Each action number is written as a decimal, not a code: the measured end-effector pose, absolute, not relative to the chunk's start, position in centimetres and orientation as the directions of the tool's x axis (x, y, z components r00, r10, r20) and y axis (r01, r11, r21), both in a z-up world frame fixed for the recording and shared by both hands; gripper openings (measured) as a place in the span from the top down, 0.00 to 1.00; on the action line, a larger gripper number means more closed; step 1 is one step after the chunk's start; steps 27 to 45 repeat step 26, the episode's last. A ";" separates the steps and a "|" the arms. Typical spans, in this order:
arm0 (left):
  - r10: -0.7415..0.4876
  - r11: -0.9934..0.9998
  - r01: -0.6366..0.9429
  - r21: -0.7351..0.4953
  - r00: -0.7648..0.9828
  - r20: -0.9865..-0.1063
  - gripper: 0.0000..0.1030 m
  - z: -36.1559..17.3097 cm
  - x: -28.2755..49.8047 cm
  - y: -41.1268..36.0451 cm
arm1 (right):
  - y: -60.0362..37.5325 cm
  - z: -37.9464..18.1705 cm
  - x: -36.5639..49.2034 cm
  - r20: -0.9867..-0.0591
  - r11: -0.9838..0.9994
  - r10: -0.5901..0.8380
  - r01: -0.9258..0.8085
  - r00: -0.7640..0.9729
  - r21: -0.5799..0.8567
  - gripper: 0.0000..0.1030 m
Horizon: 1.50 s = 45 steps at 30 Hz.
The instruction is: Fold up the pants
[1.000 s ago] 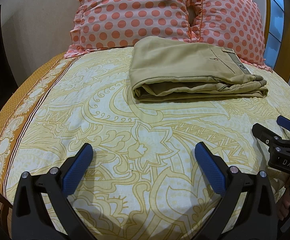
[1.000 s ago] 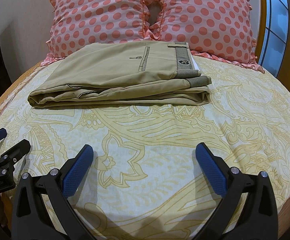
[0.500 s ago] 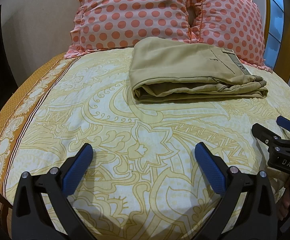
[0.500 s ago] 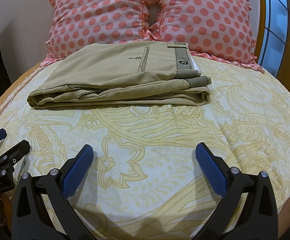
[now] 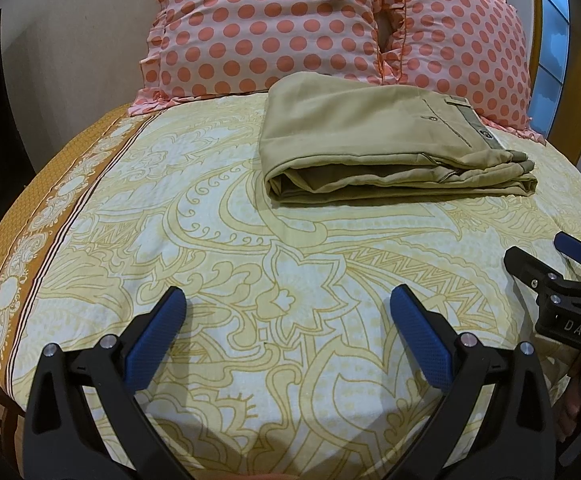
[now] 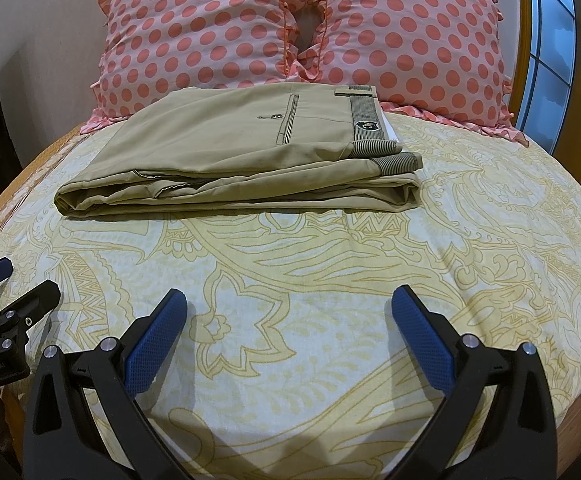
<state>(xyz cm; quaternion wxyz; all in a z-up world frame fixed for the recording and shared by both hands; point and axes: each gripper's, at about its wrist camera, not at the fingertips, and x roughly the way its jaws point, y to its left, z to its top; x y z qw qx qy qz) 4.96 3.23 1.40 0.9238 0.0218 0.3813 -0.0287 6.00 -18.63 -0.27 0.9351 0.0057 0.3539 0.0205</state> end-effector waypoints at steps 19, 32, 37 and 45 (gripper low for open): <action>-0.036 0.997 0.069 0.018 0.710 -0.704 0.02 1.4 5.0 3.2 | -18.6 -0.2 6.1 -0.661 0.999 0.042 -0.034 0.749 0.025 0.01; -0.035 0.997 0.069 0.021 0.715 -0.698 0.02 1.5 4.9 3.1 | -18.6 -0.2 6.1 -0.661 0.999 0.041 -0.033 0.749 0.025 0.01; -0.035 0.997 0.069 0.021 0.715 -0.698 0.02 1.5 4.9 3.1 | -18.6 -0.2 6.1 -0.661 0.999 0.041 -0.033 0.749 0.025 0.01; -0.035 0.997 0.069 0.021 0.715 -0.698 0.02 1.5 4.9 3.1 | -18.6 -0.2 6.1 -0.661 0.999 0.041 -0.033 0.749 0.025 0.01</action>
